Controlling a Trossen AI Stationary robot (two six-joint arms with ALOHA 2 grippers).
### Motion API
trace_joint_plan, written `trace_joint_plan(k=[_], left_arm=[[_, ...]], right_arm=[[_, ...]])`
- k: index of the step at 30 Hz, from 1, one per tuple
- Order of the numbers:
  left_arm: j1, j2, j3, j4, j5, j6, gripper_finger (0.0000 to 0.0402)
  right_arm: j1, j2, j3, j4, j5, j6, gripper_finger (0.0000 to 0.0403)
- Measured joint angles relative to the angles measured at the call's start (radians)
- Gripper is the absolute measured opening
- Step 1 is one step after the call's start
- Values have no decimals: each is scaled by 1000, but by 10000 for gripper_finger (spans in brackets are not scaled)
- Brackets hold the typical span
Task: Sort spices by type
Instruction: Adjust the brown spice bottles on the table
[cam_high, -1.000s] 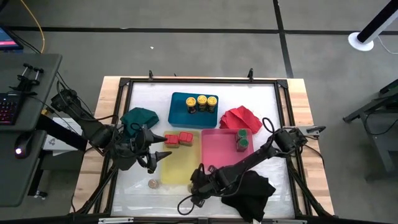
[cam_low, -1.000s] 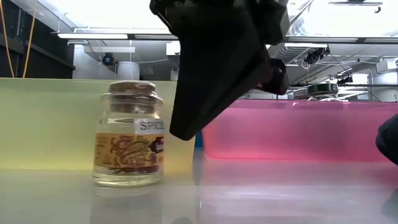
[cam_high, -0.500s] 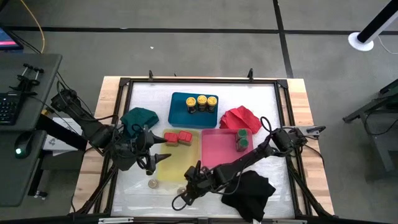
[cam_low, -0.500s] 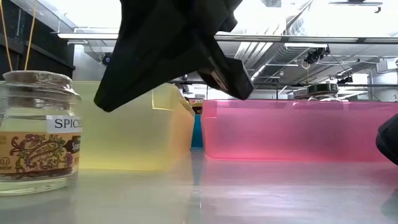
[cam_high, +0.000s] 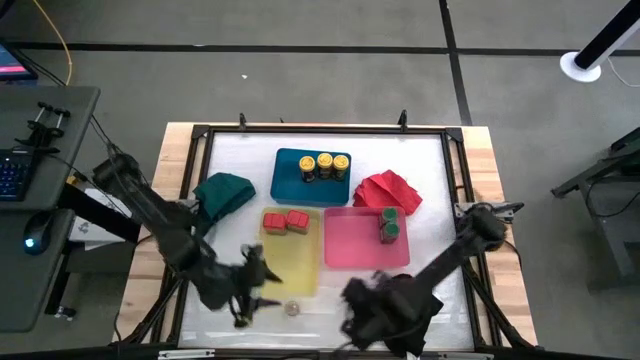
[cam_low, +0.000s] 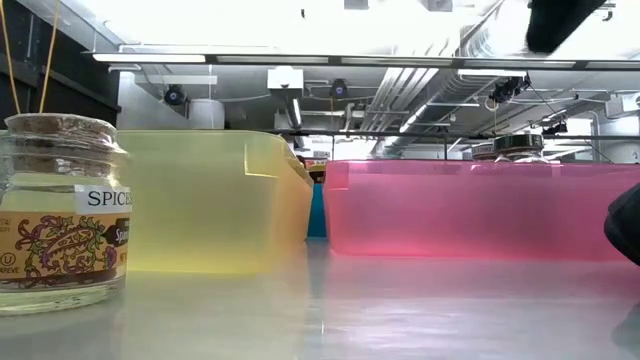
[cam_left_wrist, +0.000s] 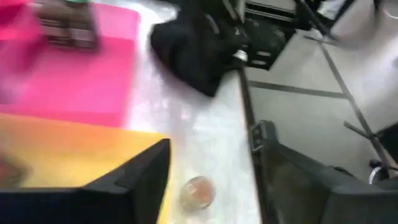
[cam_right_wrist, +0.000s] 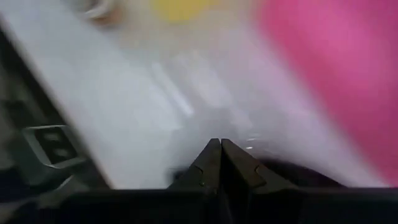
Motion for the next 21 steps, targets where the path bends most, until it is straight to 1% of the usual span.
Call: trace_joint_plan(k=[2,4,6,7,10,15,18,21], left_arm=[[10,79,0,111,34,22,191],[41,169,24,207,100,34,124],[78,265,83,226,183,39,44],[95,310,116,211,220,34,23],[135,433,229,111,302,25,10],[168,597,392,-112,350,30,1],[171,653,457,-193,357,30,0],[163,684,498,-281,356,35,0]], right_arm=[[36,-49,0,-142,53,89,0],[70,-88,0,-249,98,175,0],[100,-118,0,-321,134,252,0],[113,-132,0,-347,151,284,0],[143,-151,0,-392,180,332,0],[164,-149,0,-403,192,340,0],[171,-147,0,-403,204,339,0],[179,-147,0,-404,225,335,0]])
